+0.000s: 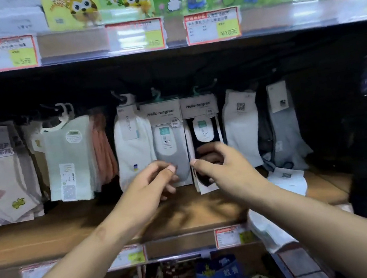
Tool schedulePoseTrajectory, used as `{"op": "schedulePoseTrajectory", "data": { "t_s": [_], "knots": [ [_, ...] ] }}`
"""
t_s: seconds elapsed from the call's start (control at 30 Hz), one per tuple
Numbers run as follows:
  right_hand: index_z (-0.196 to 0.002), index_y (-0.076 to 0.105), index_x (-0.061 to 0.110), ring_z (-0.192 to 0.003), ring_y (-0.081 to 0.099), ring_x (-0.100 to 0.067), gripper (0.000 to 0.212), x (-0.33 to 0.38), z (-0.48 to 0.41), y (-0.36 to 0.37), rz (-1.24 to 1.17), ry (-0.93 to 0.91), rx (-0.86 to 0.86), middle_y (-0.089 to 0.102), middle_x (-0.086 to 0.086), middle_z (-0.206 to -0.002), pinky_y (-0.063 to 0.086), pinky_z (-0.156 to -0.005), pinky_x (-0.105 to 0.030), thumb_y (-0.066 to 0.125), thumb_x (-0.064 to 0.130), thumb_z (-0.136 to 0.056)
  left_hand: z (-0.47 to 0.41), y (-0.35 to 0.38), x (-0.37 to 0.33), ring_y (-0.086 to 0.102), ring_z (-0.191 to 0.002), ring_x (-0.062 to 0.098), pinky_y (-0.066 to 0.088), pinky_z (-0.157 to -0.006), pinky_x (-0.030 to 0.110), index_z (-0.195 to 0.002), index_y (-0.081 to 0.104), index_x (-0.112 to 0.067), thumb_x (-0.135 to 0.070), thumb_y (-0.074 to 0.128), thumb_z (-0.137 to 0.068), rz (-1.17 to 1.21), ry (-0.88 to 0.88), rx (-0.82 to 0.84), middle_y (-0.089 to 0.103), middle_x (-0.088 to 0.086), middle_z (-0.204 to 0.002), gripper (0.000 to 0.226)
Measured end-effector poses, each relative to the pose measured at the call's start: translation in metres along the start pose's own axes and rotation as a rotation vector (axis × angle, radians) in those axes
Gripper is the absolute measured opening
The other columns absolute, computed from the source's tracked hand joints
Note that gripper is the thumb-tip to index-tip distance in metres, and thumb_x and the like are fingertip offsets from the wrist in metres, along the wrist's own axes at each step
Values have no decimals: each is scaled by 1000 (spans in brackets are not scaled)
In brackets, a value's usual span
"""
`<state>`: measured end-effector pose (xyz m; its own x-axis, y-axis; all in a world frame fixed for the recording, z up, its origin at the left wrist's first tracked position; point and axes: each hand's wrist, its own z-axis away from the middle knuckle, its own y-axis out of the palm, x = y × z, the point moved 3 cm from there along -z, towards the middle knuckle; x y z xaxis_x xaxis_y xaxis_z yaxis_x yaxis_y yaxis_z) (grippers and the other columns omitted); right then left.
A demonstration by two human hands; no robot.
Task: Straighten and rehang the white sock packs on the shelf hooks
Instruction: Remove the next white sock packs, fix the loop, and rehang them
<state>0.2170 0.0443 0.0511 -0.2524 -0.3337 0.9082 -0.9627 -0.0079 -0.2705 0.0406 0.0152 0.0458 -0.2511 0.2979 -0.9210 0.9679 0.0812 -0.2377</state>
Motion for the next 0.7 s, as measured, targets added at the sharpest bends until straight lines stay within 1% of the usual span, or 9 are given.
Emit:
{"op": "schedulePoseTrajectory", "data": {
  "t_s": [0.07,0.13,0.3,0.37,0.43,0.5,0.57,0.63,0.7],
  "knots": [
    [-120,62,20,-93,70,-18,37,-8,5,-19,22,24,-32,75,4,-95,54,-90,-39,72,35,-87,-4,19,-3,62,-81,20,45,-72,32,-105,66,-13,-24,50,-97,-4,6,38,70,3,-91,21],
    [-120,63,19,-90,67,-13,36,-16,9,-38,32,56,-63,71,9,-89,52,-90,-35,72,34,-88,-10,39,-5,64,-81,20,47,-74,34,-102,68,-17,-25,50,-97,-3,17,72,72,4,-94,20],
    [-112,65,26,-94,71,-19,35,-36,15,-80,88,109,-147,77,-1,-99,54,-85,-40,73,40,-81,-24,86,-4,60,-78,18,47,-72,32,-105,67,-13,-22,50,-98,1,21,174,72,13,-102,21],
    [-117,64,23,-94,71,-19,35,-42,19,-95,131,134,-166,76,-3,-101,55,-81,-39,72,36,-85,-28,100,-1,61,-78,15,48,-72,30,-106,67,-14,-24,50,-97,-29,23,211,72,9,-101,20],
    [-120,63,22,-94,70,-18,36,-48,23,-107,173,161,-182,75,1,-100,57,-87,-42,71,34,-87,-33,110,4,65,-78,13,51,-74,33,-103,67,-21,-27,52,-96,-71,37,242,73,5,-98,18],
    [-122,63,21,-97,69,-19,38,-51,25,-117,221,175,-205,73,3,-102,56,-89,-42,71,35,-87,-38,119,8,68,-81,16,54,-78,39,-102,67,-24,-30,53,-95,-112,36,277,73,2,-99,16],
    [-123,63,20,-103,68,-21,39,-57,24,-126,259,195,-240,72,0,-111,54,-86,-36,71,35,-88,-43,128,11,69,-86,21,55,-80,40,-104,66,-24,-32,54,-95,-138,27,317,72,2,-100,18],
    [-123,62,19,-105,65,-18,38,-62,22,-134,305,219,-272,69,0,-116,50,-84,-29,70,34,-89,-47,138,13,69,-86,20,54,-80,36,-105,66,-25,-37,54,-93,-171,40,339,71,0,-99,20],
    [-125,61,18,-106,63,-17,41,-69,20,-141,364,253,-285,68,0,-119,48,-85,-29,70,36,-88,-51,149,13,68,-86,16,51,-77,27,-108,66,-25,-38,54,-93,-214,56,352,71,-2,-98,23]
  ]
}}
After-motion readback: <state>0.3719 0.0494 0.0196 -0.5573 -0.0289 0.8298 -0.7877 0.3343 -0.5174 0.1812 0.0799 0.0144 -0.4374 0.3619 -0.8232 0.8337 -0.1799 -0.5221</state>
